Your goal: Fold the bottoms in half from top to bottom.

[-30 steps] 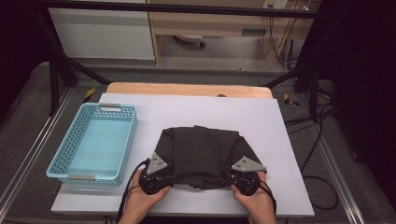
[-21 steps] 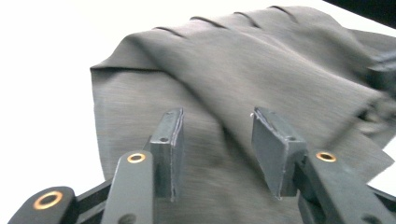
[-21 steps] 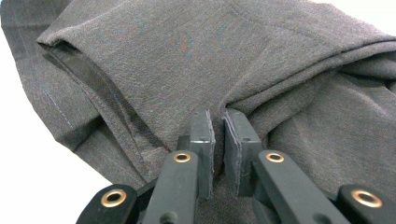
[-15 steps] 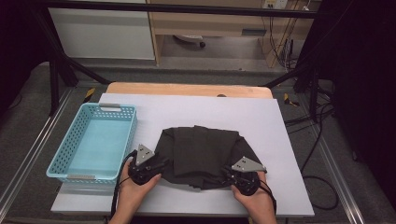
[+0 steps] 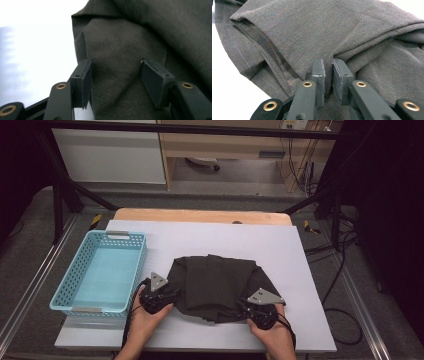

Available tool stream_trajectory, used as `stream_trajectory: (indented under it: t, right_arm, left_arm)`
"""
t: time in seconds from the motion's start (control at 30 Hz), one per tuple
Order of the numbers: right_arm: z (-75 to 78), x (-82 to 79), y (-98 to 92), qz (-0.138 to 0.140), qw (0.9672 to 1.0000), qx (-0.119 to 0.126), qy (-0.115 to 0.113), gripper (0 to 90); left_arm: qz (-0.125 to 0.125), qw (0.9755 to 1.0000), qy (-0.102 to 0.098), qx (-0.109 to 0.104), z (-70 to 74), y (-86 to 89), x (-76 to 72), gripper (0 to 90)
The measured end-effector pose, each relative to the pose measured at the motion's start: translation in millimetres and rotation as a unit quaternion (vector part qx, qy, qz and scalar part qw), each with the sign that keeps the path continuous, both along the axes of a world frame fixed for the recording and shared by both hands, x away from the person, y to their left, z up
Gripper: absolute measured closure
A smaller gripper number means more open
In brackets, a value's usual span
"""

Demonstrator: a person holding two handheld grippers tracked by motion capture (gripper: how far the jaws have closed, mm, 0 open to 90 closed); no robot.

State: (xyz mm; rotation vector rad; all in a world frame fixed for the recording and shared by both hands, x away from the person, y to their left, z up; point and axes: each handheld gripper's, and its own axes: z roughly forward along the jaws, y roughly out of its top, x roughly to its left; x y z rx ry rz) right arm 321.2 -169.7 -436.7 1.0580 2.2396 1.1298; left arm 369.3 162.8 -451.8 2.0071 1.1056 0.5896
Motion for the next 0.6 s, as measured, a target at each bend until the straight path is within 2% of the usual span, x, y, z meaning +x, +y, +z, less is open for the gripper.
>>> stream_trajectory:
  t: [0.2, 0.23, 0.27, 0.3, 0.33, 0.4, 0.5, 0.6]
  right_arm:
    - [-0.3, -0.4, 0.3, 0.003, 1.0, 0.001, -0.001, 75.5]
    - [0.0, -0.6, 0.6, 0.006, 1.0, 0.003, -0.003, 71.5]
    - [0.0, -0.6, 0.6, 0.006, 1.0, 0.003, -0.003, 71.5]
    - [1.2, -1.5, 1.1, 0.007, 0.9999, 0.008, -0.002, 65.9]
    - [1.2, -1.5, 1.1, 0.007, 0.9999, 0.008, -0.002, 65.9]
    - [5.1, -3.3, 2.1, 0.008, 0.9999, 0.006, -0.009, 57.7]
    - [10.9, -6.2, -0.9, -0.001, 0.9998, 0.005, -0.017, 51.1]
    - [14.6, -8.6, -7.0, -0.009, 0.9996, 0.009, -0.025, 47.3]
  left_arm:
    - [0.006, 0.9999, 0.0, -0.009, 2.4, 2.1, -3.1, 36.3]
    - [0.007, 0.9999, -0.002, -0.013, 4.6, 3.1, -4.4, 34.5]
    - [0.009, 0.9997, -0.005, -0.02, 6.7, 4.0, -6.0, 34.5]
    - [0.01, 0.9996, -0.01, -0.024, 8.9, 4.9, -7.5, 34.0]
    - [0.013, 0.9994, -0.014, -0.028, 11.1, 5.8, -9.1, 34.0]
    - [0.012, 0.999, -0.021, -0.037, 16.5, 7.8, -13.5, 33.3]
    - [0.015, 0.999, -0.021, -0.037, 16.2, 7.6, -14.0, 30.8]
    - [0.018, 0.9993, -0.011, -0.03, 13.3, 8.8, -11.4, 29.1]
